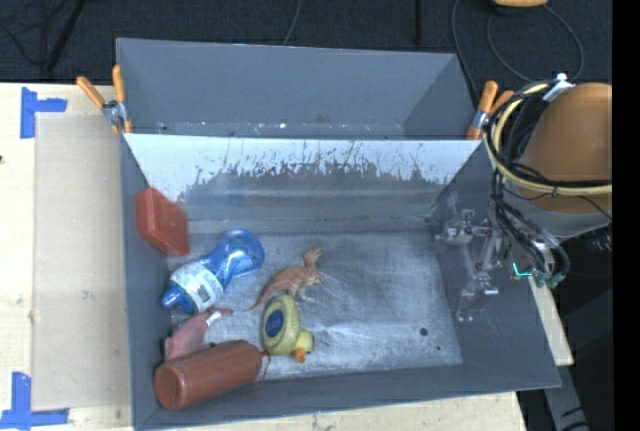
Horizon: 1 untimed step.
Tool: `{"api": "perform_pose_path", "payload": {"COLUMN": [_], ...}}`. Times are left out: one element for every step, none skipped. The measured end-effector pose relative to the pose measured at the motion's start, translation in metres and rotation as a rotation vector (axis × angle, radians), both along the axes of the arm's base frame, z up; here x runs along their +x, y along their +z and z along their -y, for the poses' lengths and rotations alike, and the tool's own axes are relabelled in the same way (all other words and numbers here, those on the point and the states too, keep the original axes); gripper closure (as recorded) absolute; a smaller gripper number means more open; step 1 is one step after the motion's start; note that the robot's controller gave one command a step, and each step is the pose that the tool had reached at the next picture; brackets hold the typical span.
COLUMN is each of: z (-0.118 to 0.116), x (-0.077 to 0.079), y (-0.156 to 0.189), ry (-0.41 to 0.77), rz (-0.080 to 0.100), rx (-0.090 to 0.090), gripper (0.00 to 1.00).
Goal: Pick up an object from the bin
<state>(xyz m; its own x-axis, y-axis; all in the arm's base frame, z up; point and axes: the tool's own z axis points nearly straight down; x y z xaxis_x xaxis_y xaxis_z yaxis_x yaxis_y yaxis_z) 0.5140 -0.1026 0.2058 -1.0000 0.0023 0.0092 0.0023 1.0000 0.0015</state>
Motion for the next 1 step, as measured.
{"api": "perform_pose_path", "payload": {"z": [-0.0005], "x": [0.0017], "y": [0.0041], "ry": [0.003], "rz": [0.008], "rx": [-0.001], "gripper": [0.0]}}
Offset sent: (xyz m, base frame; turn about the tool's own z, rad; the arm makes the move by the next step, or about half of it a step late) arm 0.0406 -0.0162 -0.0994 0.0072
